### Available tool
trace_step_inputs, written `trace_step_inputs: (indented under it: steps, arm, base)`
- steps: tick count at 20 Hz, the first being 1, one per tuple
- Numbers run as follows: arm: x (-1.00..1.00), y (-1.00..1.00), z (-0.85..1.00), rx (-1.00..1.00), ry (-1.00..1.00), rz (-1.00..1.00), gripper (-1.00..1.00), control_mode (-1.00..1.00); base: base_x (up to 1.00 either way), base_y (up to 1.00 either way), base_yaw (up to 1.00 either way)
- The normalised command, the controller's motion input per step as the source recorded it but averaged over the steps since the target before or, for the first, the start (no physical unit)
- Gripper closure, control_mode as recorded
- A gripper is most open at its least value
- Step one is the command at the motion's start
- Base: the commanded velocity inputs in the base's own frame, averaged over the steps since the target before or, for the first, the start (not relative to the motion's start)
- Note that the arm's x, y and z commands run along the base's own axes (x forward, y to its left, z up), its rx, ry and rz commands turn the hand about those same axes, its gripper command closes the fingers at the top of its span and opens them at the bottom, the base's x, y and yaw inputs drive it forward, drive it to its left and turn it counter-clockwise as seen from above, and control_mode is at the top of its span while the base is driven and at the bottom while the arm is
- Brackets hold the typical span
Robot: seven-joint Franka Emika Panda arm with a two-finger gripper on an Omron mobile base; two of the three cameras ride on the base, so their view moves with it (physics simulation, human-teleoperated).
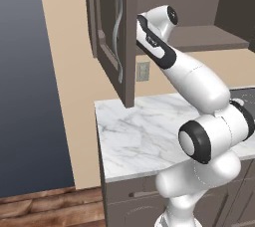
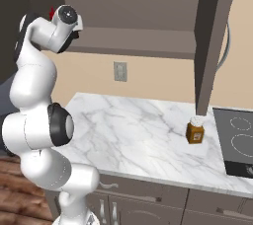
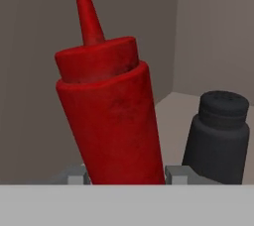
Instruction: Collect the turmeric, ketchup, and shaker from the cabinet and place them next to the stove.
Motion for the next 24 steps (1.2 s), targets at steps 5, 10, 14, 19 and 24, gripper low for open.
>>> trace_step_inputs:
  steps: [5, 10, 14, 19, 24]
  arm:
    - [0.0, 0.04, -0.05, 0.0, 0.0, 0.0, 1.0, -1.0]
    - [0.0, 0.0, -0.06, 0.0, 0.0, 0.0, 1.0, -1.0]
    - [0.0, 0.0, -0.11, 0.0, 0.0, 0.0, 1.0, -1.0]
    - [0.0, 0.0, -0.13, 0.0, 0.0, 0.0, 1.0, -1.0]
    - [-0.3, -0.18, -0.21, 0.0, -0.05, 0.03, 1.0, -1.0]
  base:
    - [0.0, 0.0, 0.0]
    - [0.0, 0.0, 0.0]
    - [0.0, 0.0, 0.0]
    - [0.0, 0.0, 0.0]
    - [0.0, 0.0, 0.0]
